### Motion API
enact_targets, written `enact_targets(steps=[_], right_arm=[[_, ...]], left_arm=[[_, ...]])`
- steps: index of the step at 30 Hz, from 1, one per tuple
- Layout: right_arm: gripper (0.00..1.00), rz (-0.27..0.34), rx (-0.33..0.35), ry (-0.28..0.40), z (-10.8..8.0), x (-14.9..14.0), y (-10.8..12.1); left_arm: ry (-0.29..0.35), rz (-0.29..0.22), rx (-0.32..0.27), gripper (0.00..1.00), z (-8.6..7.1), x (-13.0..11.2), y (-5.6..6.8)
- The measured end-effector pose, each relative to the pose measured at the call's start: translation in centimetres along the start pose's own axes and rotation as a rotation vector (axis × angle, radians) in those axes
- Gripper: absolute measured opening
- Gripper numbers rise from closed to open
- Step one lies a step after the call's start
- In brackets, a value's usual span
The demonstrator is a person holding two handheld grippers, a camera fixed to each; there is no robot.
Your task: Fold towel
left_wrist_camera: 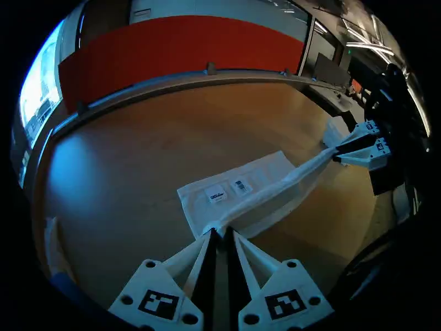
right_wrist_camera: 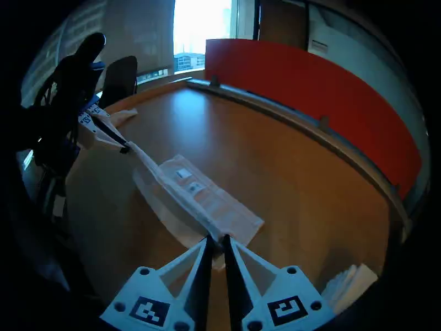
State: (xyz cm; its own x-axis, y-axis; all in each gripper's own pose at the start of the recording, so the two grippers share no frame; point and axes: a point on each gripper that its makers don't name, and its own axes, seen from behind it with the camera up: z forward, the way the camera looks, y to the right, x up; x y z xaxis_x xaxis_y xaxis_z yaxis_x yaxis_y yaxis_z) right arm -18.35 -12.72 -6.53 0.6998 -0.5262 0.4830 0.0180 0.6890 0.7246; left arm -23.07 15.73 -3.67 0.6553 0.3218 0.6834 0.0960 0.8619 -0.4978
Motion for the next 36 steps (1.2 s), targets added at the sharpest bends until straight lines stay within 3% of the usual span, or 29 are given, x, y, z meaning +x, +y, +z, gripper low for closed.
enact_targets(steps=[26, 36], right_arm=[[0.15, 0.050, 0.015, -0.106, 5.3, -3.8, 2.5], [0.27, 0.063, -0.020, -0.131, 7.2, -5.0, 3.7]], left_arm=[[-0.069, 0.032, 0.031, 0.14, 6.8, -1.9, -2.0], [-0.083, 0.047, 0.062, 0.25, 9.2, -2.5, -3.3]])
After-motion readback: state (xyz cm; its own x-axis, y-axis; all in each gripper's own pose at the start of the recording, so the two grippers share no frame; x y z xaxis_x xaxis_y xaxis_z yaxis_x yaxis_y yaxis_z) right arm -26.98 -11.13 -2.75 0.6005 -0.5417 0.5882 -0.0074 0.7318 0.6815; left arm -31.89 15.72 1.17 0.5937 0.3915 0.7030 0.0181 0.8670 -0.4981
